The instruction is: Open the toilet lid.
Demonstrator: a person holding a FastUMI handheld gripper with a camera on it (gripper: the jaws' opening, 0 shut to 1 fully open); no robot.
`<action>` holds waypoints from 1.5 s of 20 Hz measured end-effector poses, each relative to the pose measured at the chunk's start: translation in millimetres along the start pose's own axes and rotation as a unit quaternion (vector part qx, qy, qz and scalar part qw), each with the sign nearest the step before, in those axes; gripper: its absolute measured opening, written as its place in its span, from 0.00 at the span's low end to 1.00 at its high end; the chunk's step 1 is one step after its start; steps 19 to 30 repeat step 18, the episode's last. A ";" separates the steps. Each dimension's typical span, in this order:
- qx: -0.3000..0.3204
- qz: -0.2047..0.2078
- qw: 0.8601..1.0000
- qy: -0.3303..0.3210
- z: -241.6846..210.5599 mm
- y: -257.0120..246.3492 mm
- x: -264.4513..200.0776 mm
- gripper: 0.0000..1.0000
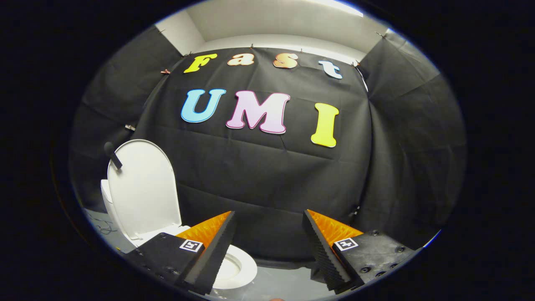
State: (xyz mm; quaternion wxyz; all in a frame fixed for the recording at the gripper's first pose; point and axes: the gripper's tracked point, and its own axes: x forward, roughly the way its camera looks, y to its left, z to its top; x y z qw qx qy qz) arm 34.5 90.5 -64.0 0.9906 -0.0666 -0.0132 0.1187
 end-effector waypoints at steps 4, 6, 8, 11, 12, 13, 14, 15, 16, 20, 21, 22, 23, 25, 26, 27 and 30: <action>0.023 0.008 1.000 0.001 -3.8 -1.1 3.2 0.98; 0.027 0.000 1.000 0.007 -9.4 -6.6 4.5 0.98; 0.026 -0.004 1.000 0.009 -13.3 -11.7 5.2 0.98; 0.017 -0.006 1.000 0.007 -13.8 -14.5 6.1 0.98; 0.017 -0.005 1.000 0.008 -14.9 -13.9 7.3 0.98; 0.021 -0.003 1.000 0.011 -16.8 -11.8 8.0 0.98; 0.023 0.001 1.000 0.012 -17.6 -9.3 7.9 0.98; 0.020 0.002 1.000 0.014 -19.1 -7.2 8.3 0.98; 0.015 0.004 1.000 0.014 -20.7 -5.8 8.4 0.98; 0.011 0.008 1.000 0.012 -19.8 -5.0 7.7 0.98; 0.011 0.008 1.000 0.012 -19.8 -5.0 7.7 0.98; 0.011 0.008 1.000 0.012 -19.8 -5.0 7.7 0.98; 0.011 0.008 1.000 0.012 -19.8 -5.0 7.7 0.98; 0.011 0.008 1.000 0.012 -19.8 -5.0 7.7 0.98; 0.011 0.008 1.000 0.012 -19.8 -5.0 7.7 0.98; 0.011 0.008 1.000 0.012 -19.8 -5.0 7.7 0.98; 0.011 0.008 1.000 0.012 -19.8 -5.0 7.7 0.98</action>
